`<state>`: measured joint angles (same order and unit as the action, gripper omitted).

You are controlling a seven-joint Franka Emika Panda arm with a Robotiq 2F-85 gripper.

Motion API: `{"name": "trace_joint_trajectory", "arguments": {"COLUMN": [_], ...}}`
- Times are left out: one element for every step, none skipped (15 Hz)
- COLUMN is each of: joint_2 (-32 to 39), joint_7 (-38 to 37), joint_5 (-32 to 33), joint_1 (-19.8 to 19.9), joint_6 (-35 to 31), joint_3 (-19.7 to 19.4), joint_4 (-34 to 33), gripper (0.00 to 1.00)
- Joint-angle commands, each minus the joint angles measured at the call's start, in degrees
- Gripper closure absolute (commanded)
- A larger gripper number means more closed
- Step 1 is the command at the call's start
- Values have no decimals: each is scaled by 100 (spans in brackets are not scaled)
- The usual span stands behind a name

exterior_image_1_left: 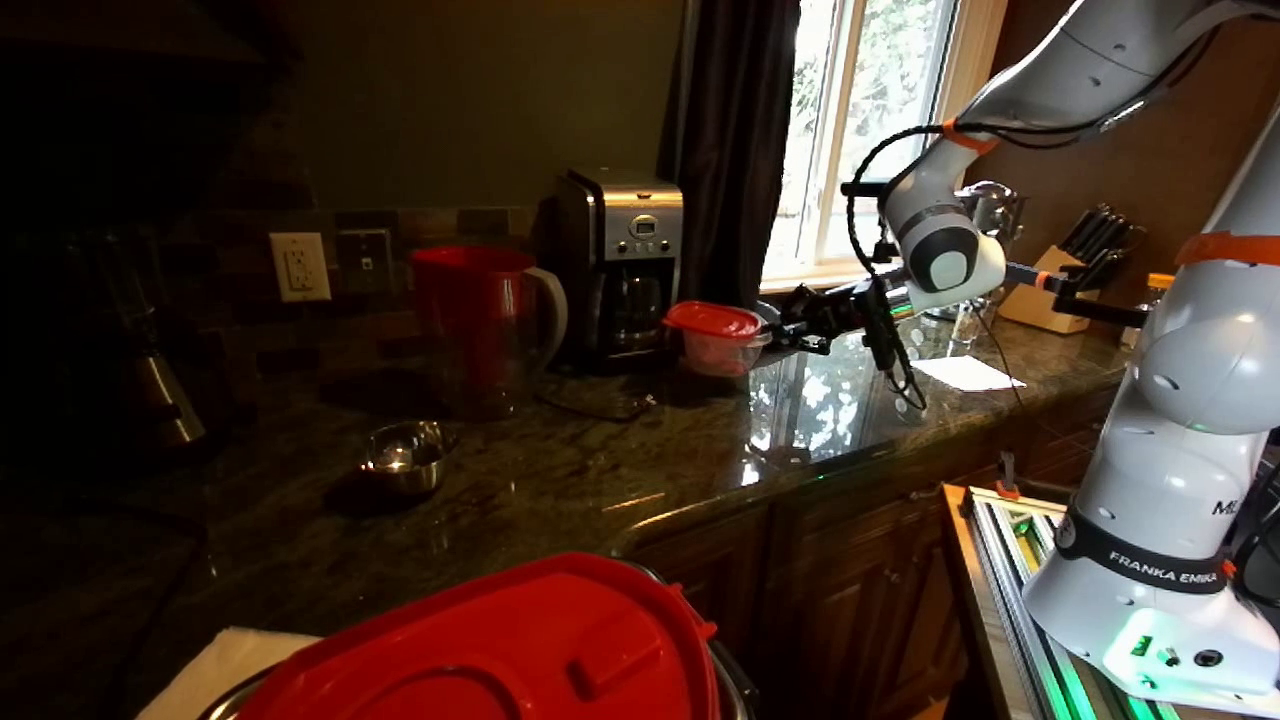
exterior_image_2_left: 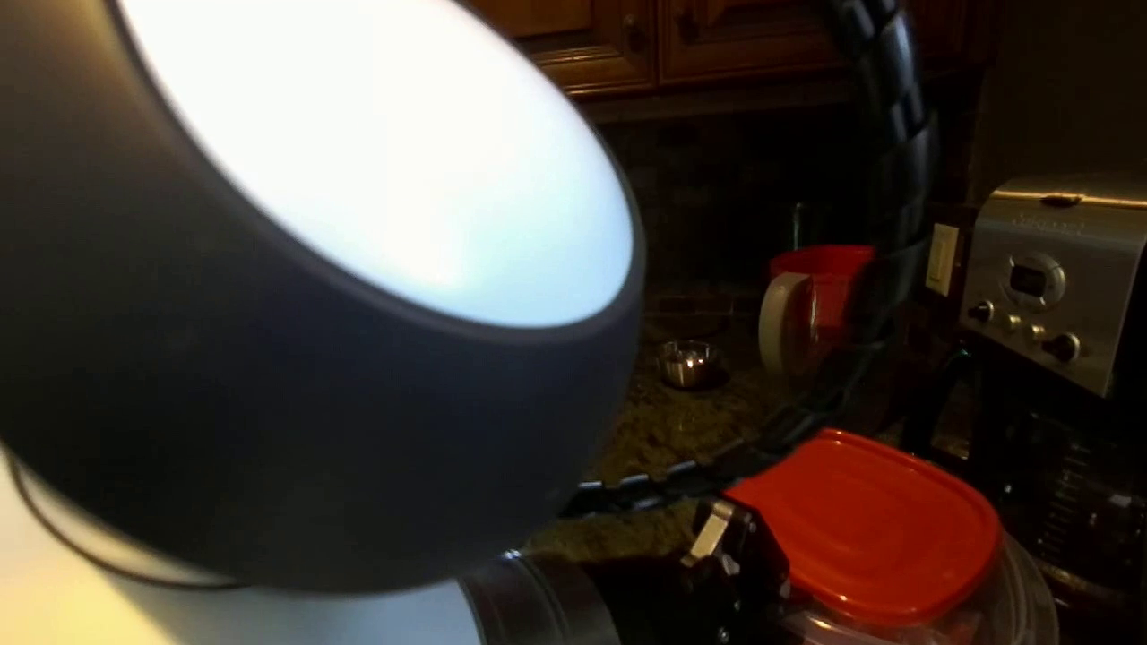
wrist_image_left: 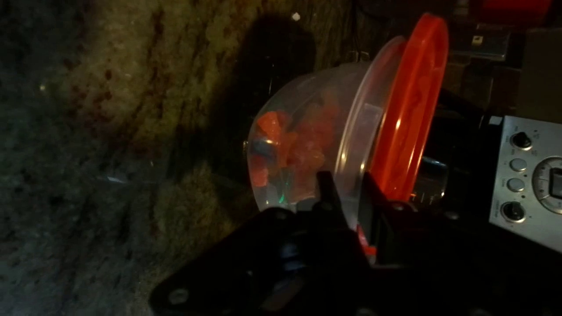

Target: Move the clear bowl with the red lid to the right.

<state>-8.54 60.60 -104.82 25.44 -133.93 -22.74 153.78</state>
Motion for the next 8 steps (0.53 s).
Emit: {"name": "trace_joint_trajectory", "arguments": {"joint_2": [274,359,455,527,617,690,752,802], "joint_7": [-156,-209,-255,-297,-323,-360,-386,-404], "joint_5": [-321,-338,-353,-371,-391,-398,-403,-410], "joint_1": [26,24,22,19,22,23,22,17], "joint_6": [-56,-47,-38,-48,-57,-45,-39,-39], "joint_3": [6,-5,-19,-30,-50,-72,-93,-112], "joint_4": [-201,-249,-300,-340,-395,-432,-467,-501], "gripper": [96,96,96,96,96,96,96,96]}}
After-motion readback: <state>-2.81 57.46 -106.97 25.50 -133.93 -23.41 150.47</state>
